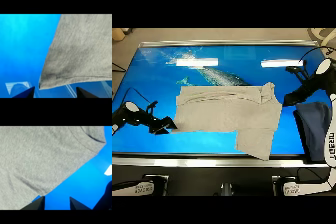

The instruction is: Fold the shirts.

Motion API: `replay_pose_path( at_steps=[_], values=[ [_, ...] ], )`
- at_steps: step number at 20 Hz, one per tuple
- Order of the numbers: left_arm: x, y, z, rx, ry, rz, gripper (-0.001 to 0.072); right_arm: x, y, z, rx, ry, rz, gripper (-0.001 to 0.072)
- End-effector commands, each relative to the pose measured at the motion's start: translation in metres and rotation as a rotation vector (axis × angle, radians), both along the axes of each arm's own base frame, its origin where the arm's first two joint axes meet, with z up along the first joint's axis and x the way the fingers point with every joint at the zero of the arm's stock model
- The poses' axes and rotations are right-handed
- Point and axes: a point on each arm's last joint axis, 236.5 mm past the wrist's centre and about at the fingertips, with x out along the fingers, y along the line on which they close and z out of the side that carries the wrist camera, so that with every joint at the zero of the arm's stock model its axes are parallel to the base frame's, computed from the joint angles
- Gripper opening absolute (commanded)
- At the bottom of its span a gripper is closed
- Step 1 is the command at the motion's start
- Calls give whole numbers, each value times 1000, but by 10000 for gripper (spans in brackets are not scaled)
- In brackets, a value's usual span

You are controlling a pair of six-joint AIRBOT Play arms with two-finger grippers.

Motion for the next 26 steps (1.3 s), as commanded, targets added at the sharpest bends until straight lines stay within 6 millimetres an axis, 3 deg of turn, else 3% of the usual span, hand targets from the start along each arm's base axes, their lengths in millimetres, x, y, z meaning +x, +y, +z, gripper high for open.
replay_pose_path(
  at_steps=[1,3,4,5,6,7,8,11,14,16,18,22,24,25,26],
  values=[
    [8,-2,-12,-2,-38,34,591,-2,6,-1,-9,6,29,293],
    [12,-1,-14,6,-50,43,564,-5,3,-1,-20,19,33,288],
    [14,-1,-14,5,-54,47,444,-6,2,-2,-26,25,34,286],
    [14,-3,-14,0,-54,47,434,-7,1,-2,-30,29,34,286],
    [14,-7,-14,-5,-52,41,364,-9,0,-3,-35,34,34,287],
    [13,-9,-14,-4,-53,31,183,-13,0,-7,-33,53,35,289],
    [13,-12,-14,-5,-53,23,49,-24,2,-15,-26,98,39,308],
    [14,-13,-13,-3,-60,16,26,-67,7,-49,-13,205,47,391],
    [18,-12,-8,2,-95,-2,26,-115,17,-88,10,274,20,412],
    [21,-11,-2,6,-118,-1,26,-130,18,-113,5,288,-19,412],
    [22,-11,5,8,-137,-1,26,-123,25,-128,24,244,-78,397],
    [25,-11,15,13,-170,-2,27,-92,41,-129,98,127,-162,386],
    [25,-11,18,14,-177,-2,26,-84,38,-131,93,104,-210,385],
    [25,-11,18,14,-180,-2,26,-83,38,-132,93,100,-223,347],
    [26,-12,19,11,-180,0,26,-80,39,-132,96,93,-230,239]
  ],
)
